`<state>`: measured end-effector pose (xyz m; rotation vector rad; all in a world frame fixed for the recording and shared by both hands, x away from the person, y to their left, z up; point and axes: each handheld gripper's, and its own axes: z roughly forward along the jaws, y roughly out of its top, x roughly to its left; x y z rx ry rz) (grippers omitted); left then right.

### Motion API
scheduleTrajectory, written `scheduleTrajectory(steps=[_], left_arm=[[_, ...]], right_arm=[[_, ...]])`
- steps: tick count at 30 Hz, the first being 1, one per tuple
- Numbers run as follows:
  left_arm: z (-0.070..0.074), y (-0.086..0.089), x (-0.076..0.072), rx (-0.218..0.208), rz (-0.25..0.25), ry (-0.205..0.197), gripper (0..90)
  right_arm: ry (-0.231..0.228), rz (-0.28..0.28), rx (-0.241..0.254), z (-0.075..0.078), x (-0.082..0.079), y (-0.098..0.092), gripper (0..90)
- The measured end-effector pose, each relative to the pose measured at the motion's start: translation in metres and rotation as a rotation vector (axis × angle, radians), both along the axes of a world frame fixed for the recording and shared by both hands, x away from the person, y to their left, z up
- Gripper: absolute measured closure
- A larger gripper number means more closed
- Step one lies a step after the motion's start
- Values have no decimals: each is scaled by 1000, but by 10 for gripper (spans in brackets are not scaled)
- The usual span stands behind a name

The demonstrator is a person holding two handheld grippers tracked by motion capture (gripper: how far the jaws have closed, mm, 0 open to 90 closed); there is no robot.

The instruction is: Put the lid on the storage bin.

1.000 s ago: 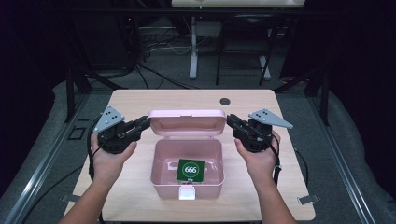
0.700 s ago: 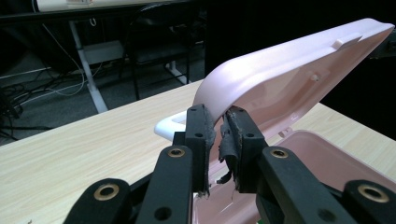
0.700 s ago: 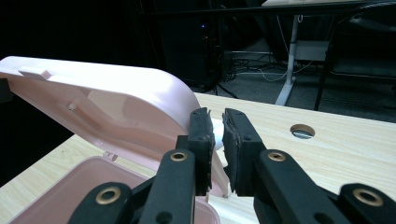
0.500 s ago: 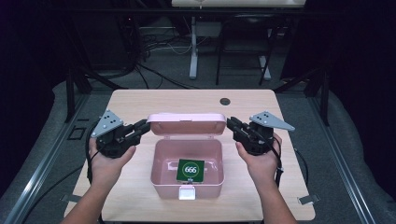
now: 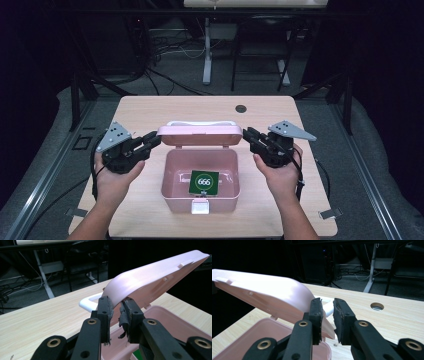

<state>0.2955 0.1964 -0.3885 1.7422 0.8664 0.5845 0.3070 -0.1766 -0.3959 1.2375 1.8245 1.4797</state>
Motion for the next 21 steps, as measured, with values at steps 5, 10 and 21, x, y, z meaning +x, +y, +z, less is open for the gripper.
scheduleTrajectory(steps=[5, 10, 21], left_arm=[[-2, 1, -4, 2, -4, -1, 772], [-1, 0, -7, 11, -3, -3, 768], [-4, 0, -13, 9, -15, 1, 750]], right_arm=[[-4, -3, -11, -1, 1, 1, 754], [1, -2, -11, -2, 3, 1, 740], [-20, -16, 2, -1, 3, -5, 678]])
